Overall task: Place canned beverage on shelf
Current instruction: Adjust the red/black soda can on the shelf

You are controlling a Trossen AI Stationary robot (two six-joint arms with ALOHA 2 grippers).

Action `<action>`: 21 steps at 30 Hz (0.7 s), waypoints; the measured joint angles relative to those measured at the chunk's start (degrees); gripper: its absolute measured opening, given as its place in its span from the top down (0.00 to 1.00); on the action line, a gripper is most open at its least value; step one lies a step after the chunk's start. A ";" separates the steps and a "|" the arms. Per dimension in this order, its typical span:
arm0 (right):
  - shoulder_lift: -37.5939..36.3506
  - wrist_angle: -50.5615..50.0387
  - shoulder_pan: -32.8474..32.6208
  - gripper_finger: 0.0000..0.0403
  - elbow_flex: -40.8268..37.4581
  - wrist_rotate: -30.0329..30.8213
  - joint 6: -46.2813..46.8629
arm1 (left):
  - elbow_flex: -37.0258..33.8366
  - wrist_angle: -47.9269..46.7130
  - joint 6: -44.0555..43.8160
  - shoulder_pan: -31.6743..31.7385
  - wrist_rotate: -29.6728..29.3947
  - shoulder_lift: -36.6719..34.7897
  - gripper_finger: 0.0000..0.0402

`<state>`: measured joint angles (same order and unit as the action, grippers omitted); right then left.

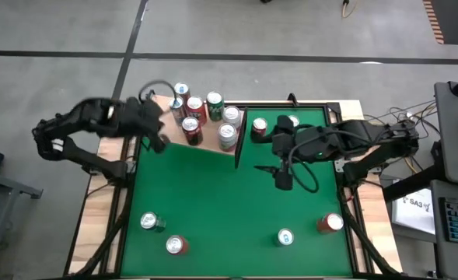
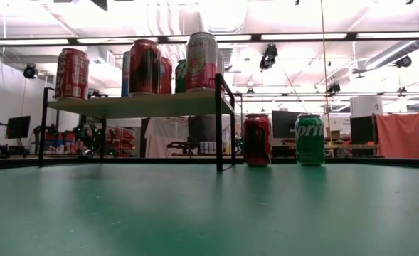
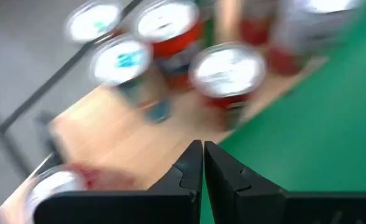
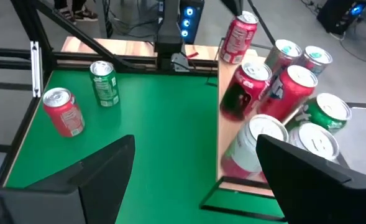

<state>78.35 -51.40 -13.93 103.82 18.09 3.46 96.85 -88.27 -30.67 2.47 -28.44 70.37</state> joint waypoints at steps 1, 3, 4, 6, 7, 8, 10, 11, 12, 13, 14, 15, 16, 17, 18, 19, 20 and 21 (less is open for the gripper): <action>-0.75 0.47 0.08 0.19 -1.00 0.03 -0.01 | 0.56 -1.66 0.24 2.85 0.45 0.04 1.00; -2.15 1.66 0.09 0.19 -2.75 0.09 -0.13 | 0.79 -1.49 2.27 8.25 1.16 -0.27 1.00; -2.60 2.18 0.09 0.19 -3.41 0.09 -0.28 | 0.70 -1.28 3.66 10.71 2.65 -0.62 1.00; -3.16 2.85 0.09 0.19 -3.86 0.07 -0.48 | 0.69 -1.34 6.15 15.42 5.68 -0.84 1.00; -3.29 2.90 0.09 0.19 -3.86 0.06 -0.49 | 0.68 -1.65 6.97 17.49 6.75 -0.87 1.00; -3.39 2.85 0.09 0.19 -3.85 0.07 -0.53 | 0.60 -1.77 7.28 19.49 6.99 -0.87 1.00; -3.62 2.93 0.09 0.19 -3.68 0.06 -1.00 | 0.19 -1.71 7.34 22.88 6.96 -0.81 1.00; -3.68 2.86 0.09 0.19 -3.68 0.04 -1.10 | 0.02 -1.77 7.46 24.27 6.92 -0.81 1.00; -3.68 2.83 0.09 0.19 -3.59 0.06 -1.11 | -0.11 -1.73 7.77 25.49 7.00 -0.81 1.00; -3.68 2.83 0.09 0.19 -3.44 0.04 -1.09 | -0.23 -1.78 8.17 26.51 7.46 -0.82 1.00; -3.68 2.62 0.09 0.19 -3.29 0.07 -1.03 | -0.26 -1.76 8.46 27.27 9.05 -0.83 1.00; -3.68 2.35 0.09 0.19 -3.25 0.04 -0.84 | -0.28 -1.74 8.60 27.73 10.82 -0.87 1.00; -3.60 2.30 0.09 0.19 -3.17 0.04 -0.48 | -0.29 -1.75 8.59 27.97 12.39 -1.00 1.00; -3.59 2.31 0.09 0.19 -3.06 0.02 -0.36 | -0.29 -1.73 8.56 28.11 13.06 -1.14 1.00; -3.60 2.28 0.09 0.19 -3.05 0.01 -0.20 | -0.29 -1.75 8.41 28.07 12.93 -1.30 1.00; -3.60 2.24 0.09 0.19 -3.05 0.00 -0.06 | -0.29 -1.77 8.06 28.07 12.27 -1.37 1.00; -3.57 2.24 0.09 0.19 -3.05 -0.01 -0.04 | -0.29 -1.75 7.34 28.10 11.00 -1.40 1.00; -3.57 2.24 0.09 0.19 -3.05 0.00 -0.05 | -0.34 -1.75 6.51 28.16 9.64 -1.39 1.00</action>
<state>74.78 -49.17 -13.85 100.77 18.08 3.41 96.51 -90.02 -24.16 30.63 -18.80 68.98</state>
